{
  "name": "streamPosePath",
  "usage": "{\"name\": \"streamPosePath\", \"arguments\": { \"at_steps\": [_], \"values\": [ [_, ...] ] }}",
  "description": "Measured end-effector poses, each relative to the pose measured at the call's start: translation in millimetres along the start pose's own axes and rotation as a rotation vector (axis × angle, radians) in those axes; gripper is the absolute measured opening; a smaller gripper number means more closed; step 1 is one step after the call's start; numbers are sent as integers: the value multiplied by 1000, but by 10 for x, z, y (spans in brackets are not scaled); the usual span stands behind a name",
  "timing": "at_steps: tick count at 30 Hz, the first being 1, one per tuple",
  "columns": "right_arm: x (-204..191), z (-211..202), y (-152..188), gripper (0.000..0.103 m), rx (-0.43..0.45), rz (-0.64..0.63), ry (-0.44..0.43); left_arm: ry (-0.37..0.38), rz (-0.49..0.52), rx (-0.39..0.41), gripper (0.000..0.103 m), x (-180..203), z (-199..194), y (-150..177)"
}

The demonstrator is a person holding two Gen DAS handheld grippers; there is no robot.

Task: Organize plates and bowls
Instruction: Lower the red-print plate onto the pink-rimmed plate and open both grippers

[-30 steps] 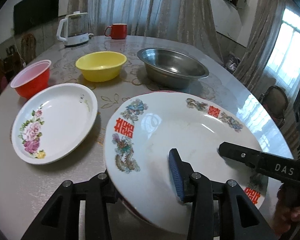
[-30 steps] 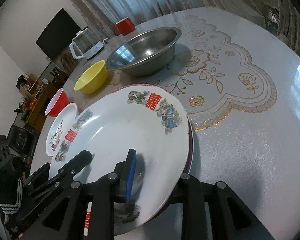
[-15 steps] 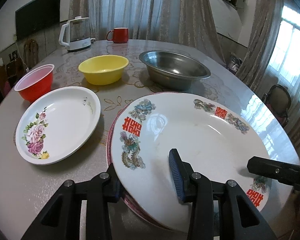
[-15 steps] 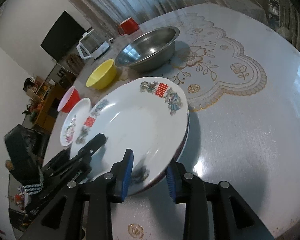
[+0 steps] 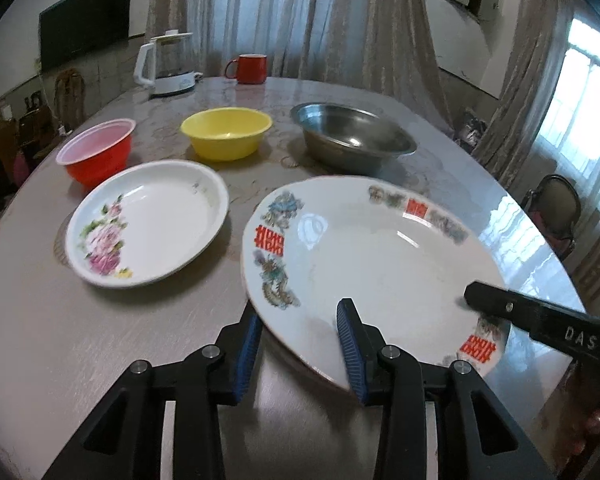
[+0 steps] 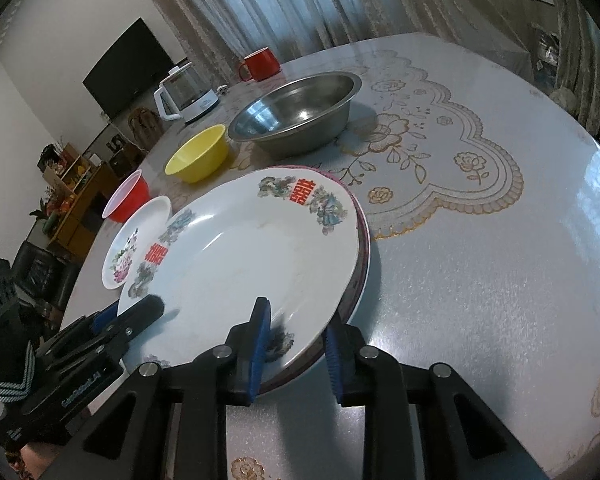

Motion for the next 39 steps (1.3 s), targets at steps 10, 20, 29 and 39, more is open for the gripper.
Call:
{"name": "streamPosePath", "arguments": {
  "at_steps": [10, 20, 29, 39],
  "values": [
    [-32, 7, 32, 22, 13, 1, 30, -56, 20, 31, 40, -2, -16, 97],
    [-46, -149, 68, 28, 53, 8, 122, -116, 110, 51, 46, 149, 101, 24],
    [-120, -291, 123, 28, 100, -5, 111, -103, 96, 120, 76, 142, -166, 244],
    [-395, -140, 199, 28, 63, -77, 47, -81, 85, 150, 76, 34, -360, 360]
  ]
}}
Point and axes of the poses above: each gripper's, at about its wrist camera, not at the fingertips, and z roughly the way its jaws point, x to its right, y to its underside, the point moved 1 cm from there along z, roughly the way its jaws point, and after that the axes turned 3 degrees about -y, right-handed, at the moved point
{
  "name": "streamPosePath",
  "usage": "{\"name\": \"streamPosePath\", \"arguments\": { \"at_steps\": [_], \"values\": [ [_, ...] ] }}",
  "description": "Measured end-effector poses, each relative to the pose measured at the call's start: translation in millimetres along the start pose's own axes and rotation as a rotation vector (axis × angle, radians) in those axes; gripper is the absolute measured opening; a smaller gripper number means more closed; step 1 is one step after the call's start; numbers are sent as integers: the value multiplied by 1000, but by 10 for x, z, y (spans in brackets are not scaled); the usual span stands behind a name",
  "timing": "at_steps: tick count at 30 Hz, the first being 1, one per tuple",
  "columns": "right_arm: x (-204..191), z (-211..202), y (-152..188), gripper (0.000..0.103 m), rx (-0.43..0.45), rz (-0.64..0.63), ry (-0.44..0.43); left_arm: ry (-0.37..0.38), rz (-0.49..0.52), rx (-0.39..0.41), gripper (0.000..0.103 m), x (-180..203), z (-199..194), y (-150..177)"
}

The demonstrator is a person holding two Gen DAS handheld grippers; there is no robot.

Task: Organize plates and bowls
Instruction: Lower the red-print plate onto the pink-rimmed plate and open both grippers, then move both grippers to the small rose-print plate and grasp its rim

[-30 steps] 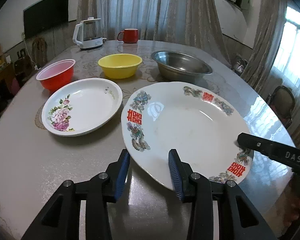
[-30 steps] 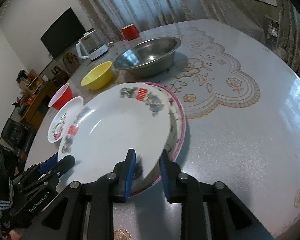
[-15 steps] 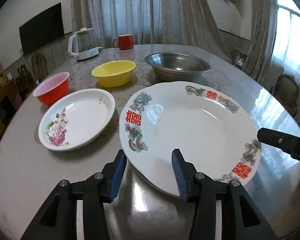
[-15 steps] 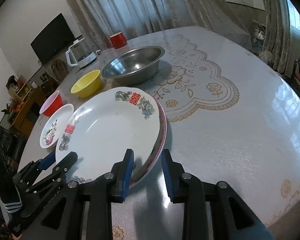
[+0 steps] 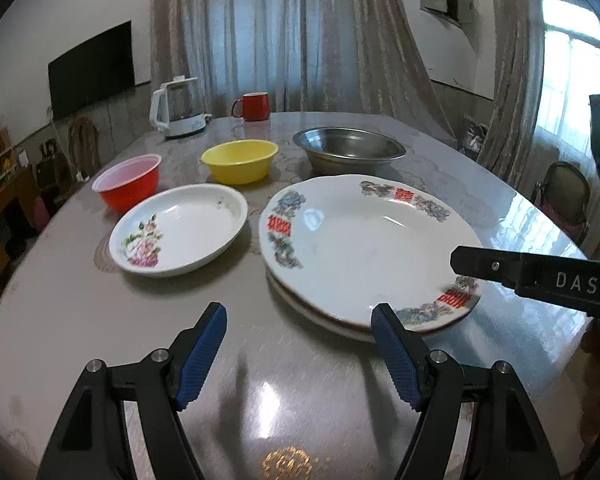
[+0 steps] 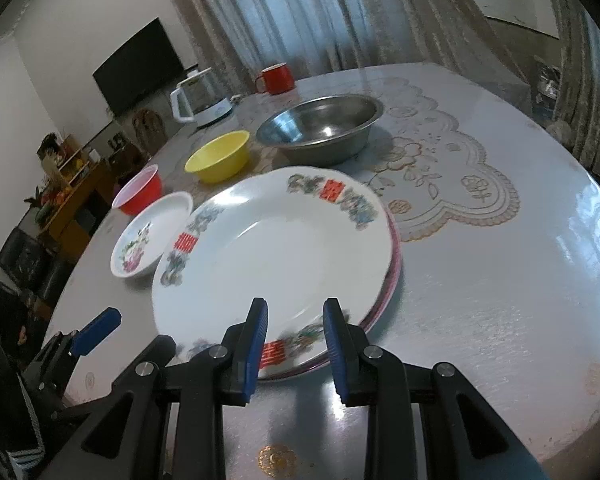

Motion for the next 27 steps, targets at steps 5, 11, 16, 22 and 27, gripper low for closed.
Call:
{"name": "streamPosePath", "arguments": {
  "at_steps": [5, 11, 16, 22, 27],
  "values": [
    [-37, 11, 30, 28, -17, -2, -8, 25, -97, -12, 78, -244, -68, 75],
    [-152, -25, 48, 28, -15, -29, -30, 2, -241, 3, 84, -659, -173, 150],
    [-326, -60, 30, 30, 13, -81, -59, -32, -371, -5, 86, -1025, -189, 221],
    [-532, 22, -26, 30, 9, -137, -96, -52, -484, -2, 86, -1361, -140, 271],
    [-661, 158, -105, 30, -18, -166, -110, -46, -546, 1, 87, -1554, -56, 237]
  ]
}}
Point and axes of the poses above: each gripper's, at about its wrist camera, not at the fingertips, and z roughly the way its jaws point, x to its right, y to its underside, the point moved 1 cm from there along z, roughly the way its jaws point, and after that the axes turned 3 degrees about -y, right-handed, at the moved point
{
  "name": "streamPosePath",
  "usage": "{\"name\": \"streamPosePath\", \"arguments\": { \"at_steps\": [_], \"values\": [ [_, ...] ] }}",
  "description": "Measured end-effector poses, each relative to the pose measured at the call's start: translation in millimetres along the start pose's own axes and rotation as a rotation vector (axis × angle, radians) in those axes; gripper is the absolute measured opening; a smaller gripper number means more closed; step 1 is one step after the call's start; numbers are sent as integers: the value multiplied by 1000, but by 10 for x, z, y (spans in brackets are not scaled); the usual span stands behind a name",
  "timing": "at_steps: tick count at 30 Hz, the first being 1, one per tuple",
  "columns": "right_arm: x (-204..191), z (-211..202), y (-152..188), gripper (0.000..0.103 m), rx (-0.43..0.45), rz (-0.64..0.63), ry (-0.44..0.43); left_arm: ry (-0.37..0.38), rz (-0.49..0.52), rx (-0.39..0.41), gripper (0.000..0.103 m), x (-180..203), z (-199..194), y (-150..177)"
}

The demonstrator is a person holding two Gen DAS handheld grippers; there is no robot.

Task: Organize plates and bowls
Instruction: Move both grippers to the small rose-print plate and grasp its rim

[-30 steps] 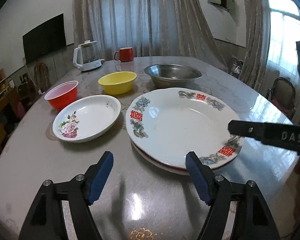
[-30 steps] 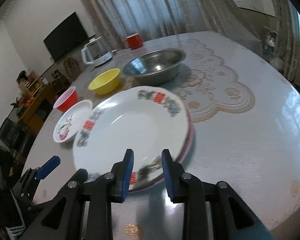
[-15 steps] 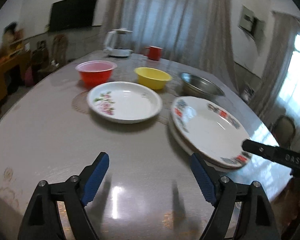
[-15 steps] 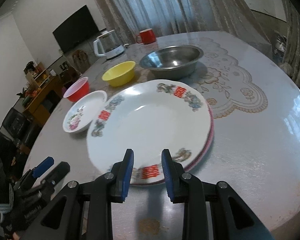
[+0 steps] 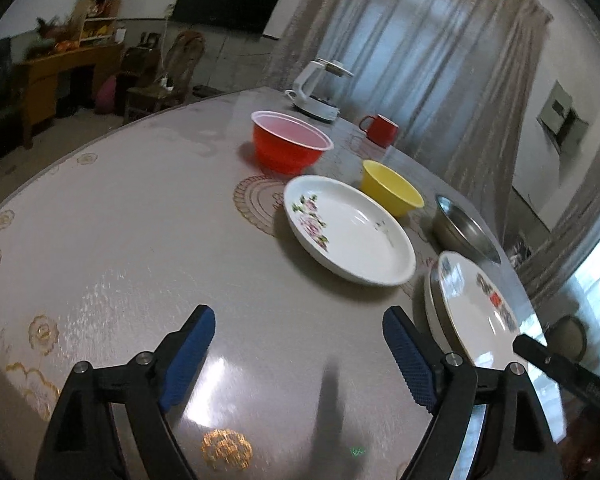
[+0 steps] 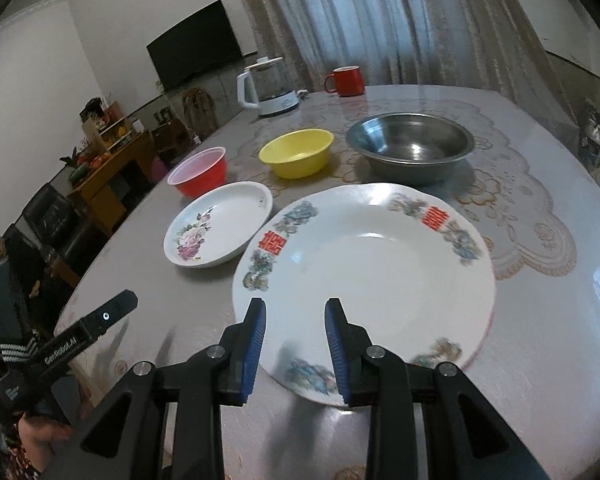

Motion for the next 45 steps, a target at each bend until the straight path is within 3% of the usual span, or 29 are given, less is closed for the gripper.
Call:
{"name": "streamPosePath", "arguments": {
  "at_steps": [9, 17, 27, 36, 45],
  "values": [
    [-156, 195, -243, 30, -15, -37, -25, 25, -57, -7, 88, -105, 211, -216],
    [-318, 651, -615, 30, -88, -82, -90, 23, -58, -41, 86, -23, 493, -346],
    [-301, 1309, -1059, 30, -186, -95, -30, 19, -37, -51, 83, -11, 706, -452],
    [-193, 1871, -1174, 29, -328, 8, -53, 15, 20, -79, 67, 80, 879, -536],
    [-275, 1941, -1167, 31, -342, -45, -6, 5, 61, -93, 59, 67, 895, -555]
  ]
}}
Point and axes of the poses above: each gripper's, at about its wrist camera, not at the fingertips, and z roughly the way its jaws point, x to its right, y to its underside, the point moved 1 cm from there along z, roughly the way its jaws point, and after that the axes turned 3 degrees about -y, right-handed, at the moved point
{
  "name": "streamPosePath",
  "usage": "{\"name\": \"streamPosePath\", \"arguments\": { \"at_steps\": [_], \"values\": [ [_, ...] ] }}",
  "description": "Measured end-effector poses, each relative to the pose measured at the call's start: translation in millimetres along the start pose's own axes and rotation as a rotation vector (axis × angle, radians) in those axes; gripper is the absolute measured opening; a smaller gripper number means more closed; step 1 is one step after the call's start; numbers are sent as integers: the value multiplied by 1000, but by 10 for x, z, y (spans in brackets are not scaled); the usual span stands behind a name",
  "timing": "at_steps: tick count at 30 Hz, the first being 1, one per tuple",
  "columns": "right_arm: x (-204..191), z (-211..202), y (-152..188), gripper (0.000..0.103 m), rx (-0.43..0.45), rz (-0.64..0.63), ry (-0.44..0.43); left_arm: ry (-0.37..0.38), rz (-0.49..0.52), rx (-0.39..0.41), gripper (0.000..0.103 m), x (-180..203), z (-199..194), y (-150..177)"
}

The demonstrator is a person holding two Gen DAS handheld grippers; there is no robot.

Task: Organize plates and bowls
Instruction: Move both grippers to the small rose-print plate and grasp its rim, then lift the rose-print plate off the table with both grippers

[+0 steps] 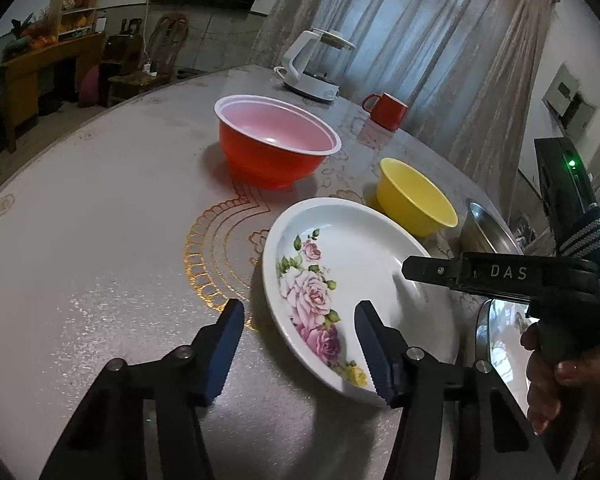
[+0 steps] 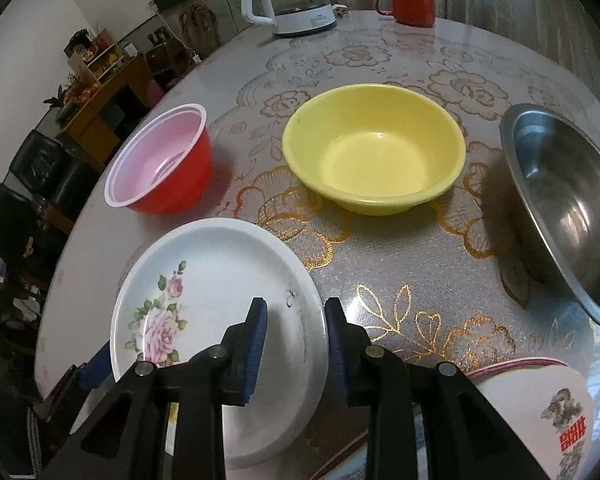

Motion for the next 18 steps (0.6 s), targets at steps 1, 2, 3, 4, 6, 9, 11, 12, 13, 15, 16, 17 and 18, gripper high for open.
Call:
{"name": "streamPosePath", "arguments": {
  "at_steps": [1, 2, 3, 4, 6, 9, 11, 12, 13, 15, 16, 17, 18],
  "values": [
    [-17, 8, 2, 31, 1, -9, 5, -1, 1, 0, 59, -13, -9, 4],
    [-35, 10, 9, 31, -2, -18, 12, -3, 1, 0, 59, -30, -20, 7],
    [-65, 6, 26, 31, -5, -32, 23, -4, 2, 0, 59, -41, -26, 6],
    [-87, 12, 23, 31, -7, -40, 27, -6, 1, 0, 59, -64, -39, 9],
    [-140, 9, 51, 31, -8, -60, 37, -5, -4, -3, 59, -98, -61, 14],
    [-198, 9, 82, 31, -9, -74, 23, -9, -13, -5, 59, -164, -98, 23],
    [-245, 2, 116, 31, -10, -85, 17, -17, -9, -4, 57, -199, -134, 34],
    [-278, -3, 139, 31, -11, -95, 17, -21, -5, -2, 57, -228, -161, 49],
    [-311, -6, 167, 31, -12, -105, 14, -21, -5, 1, 56, -251, -178, 58],
    [-400, -10, 244, 31, -18, -120, -9, -26, -8, 5, 53, -309, -220, 79],
    [-438, -13, 281, 31, -21, -117, -22, -26, -8, 7, 52, -340, -242, 92],
    [-495, -15, 338, 31, -23, -110, -37, -26, -7, 8, 52, -368, -257, 101],
    [-540, -20, 384, 31, -23, -109, -45, -26, -6, 8, 52, -393, -271, 108]
  ]
}}
Point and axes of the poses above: each gripper's, at about its wrist camera, not at the fingertips, and z roughly the way its jaws point, x to its right, y to its underside, the point moved 1 cm from there along z, roughly the way its jaws point, and after that the axes turned 3 degrees about -y, right-handed, at the moved point
